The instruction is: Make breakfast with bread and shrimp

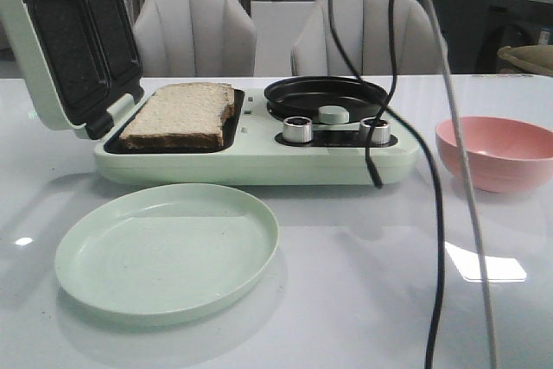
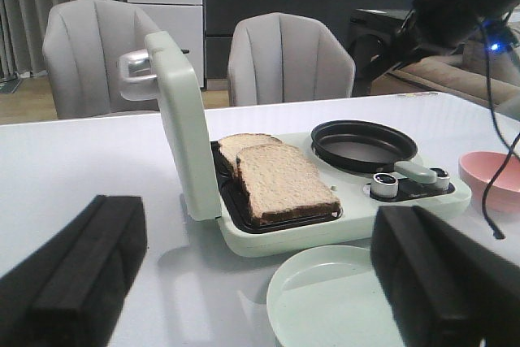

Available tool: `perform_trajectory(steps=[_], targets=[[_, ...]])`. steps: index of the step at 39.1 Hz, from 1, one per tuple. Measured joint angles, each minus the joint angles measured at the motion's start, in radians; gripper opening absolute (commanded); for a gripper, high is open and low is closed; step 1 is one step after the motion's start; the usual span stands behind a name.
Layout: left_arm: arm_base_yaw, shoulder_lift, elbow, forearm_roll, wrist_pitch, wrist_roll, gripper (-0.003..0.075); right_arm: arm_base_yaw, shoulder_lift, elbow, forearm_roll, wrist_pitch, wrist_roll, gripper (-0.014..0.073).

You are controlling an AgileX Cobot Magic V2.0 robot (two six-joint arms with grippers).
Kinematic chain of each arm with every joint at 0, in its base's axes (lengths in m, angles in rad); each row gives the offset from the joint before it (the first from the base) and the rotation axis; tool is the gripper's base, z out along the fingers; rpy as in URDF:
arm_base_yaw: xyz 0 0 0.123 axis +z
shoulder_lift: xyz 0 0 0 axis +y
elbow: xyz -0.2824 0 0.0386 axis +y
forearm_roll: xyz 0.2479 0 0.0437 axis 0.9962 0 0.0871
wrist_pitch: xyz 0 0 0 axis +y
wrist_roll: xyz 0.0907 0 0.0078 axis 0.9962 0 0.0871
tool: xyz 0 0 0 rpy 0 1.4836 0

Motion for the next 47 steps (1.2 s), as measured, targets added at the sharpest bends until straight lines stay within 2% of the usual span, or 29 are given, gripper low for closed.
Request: perform_trajectory(steps=[7, 14, 29, 36, 47], targets=[[0.0, 0.0, 0.0, 0.0, 0.0, 0.0, 0.0618, -0.036, -0.137, 0.058, -0.006, 0.029, 0.023, 0.0603], [0.0, 0.0, 0.0, 0.0, 0.0, 0.0, 0.0618, -0.076, -0.294, 0.206, -0.006, 0.014, 0.053, 0.0603], [0.0, 0.0, 0.0, 0.0, 0.0, -0.002, 0.0618, -0.097, -0.723, 0.693, -0.01, -0.164, 0.06, 0.0603], [0.0, 0.0, 0.0, 0.0, 0.0, -0.002, 0.0618, -0.097, -0.931, 0.906, -0.01, -0.205, 0.06, 0.0603], [0.0, 0.0, 0.0, 0.0, 0.0, -0.002, 0.0618, -0.099, -1.254, 1.162, -0.01, -0.3, 0.06, 0.0603]])
